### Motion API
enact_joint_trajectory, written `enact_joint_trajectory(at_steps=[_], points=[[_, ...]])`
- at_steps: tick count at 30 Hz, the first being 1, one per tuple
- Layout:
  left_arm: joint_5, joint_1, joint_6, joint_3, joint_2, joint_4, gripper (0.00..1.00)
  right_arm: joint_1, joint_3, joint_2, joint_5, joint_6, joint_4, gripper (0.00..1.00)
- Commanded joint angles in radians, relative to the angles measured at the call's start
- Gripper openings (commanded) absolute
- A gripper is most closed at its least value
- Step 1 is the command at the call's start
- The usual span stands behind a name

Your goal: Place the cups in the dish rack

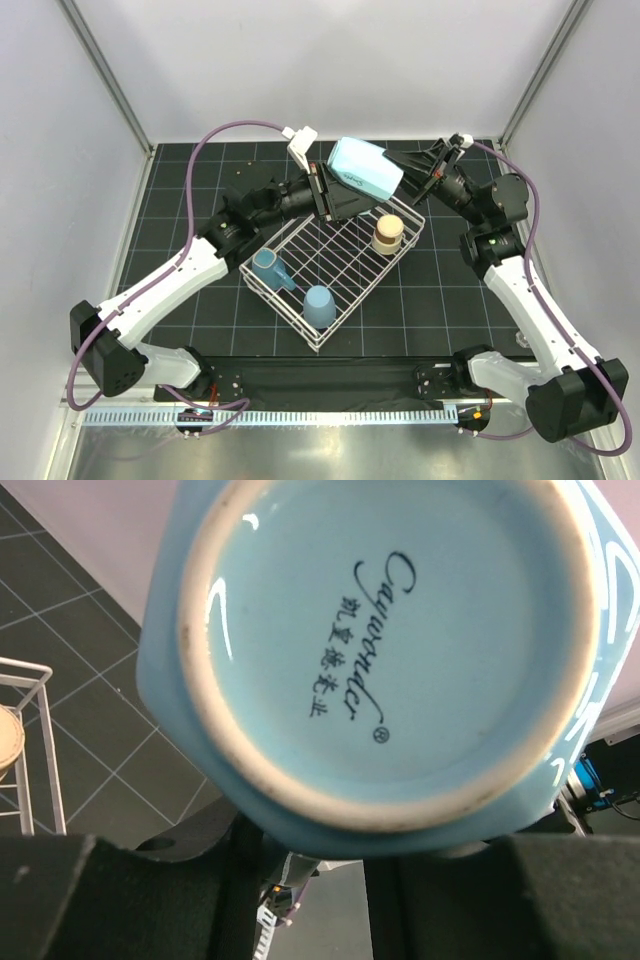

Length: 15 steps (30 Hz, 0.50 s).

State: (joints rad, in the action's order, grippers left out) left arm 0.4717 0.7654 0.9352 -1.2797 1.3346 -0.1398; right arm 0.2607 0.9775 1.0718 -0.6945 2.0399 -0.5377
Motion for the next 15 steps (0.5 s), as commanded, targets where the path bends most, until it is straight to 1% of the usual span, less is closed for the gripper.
enact_joint_trajectory(at_steps=[1,2,5,9,11,12,13,15], points=[[-0.03,0.0,0.059,-0.02,-0.031,-0.135,0.08,0.014,0.0,-0.042,-0.008,0.215,-0.082,0.04],[-0.03,0.0,0.069,-0.02,-0.029,-0.144,0.0,0.014,-0.003,-0.044,-0.01,0.213,-0.076,0.04],[-0.03,0.0,0.076,-0.026,-0.031,-0.158,0.0,0.014,-0.019,-0.058,-0.013,0.201,-0.058,0.04],[-0.035,0.0,0.068,-0.023,-0.052,-0.13,0.0,0.012,-0.043,-0.069,-0.013,0.18,-0.044,0.04],[-0.038,0.0,0.062,-0.009,-0.07,-0.123,0.0,0.012,-0.089,-0.087,0.028,0.241,-0.077,0.04],[-0.038,0.0,0.062,-0.001,-0.071,-0.123,0.0,0.012,-0.094,-0.088,0.036,0.241,-0.077,0.04],[-0.05,0.0,0.056,0.005,-0.087,-0.122,0.0,0.015,-0.097,-0.088,0.042,0.285,-0.09,0.04],[-0.068,0.0,0.047,0.032,-0.101,-0.121,0.23,0.014,-0.097,-0.095,0.067,0.33,-0.125,0.04]])
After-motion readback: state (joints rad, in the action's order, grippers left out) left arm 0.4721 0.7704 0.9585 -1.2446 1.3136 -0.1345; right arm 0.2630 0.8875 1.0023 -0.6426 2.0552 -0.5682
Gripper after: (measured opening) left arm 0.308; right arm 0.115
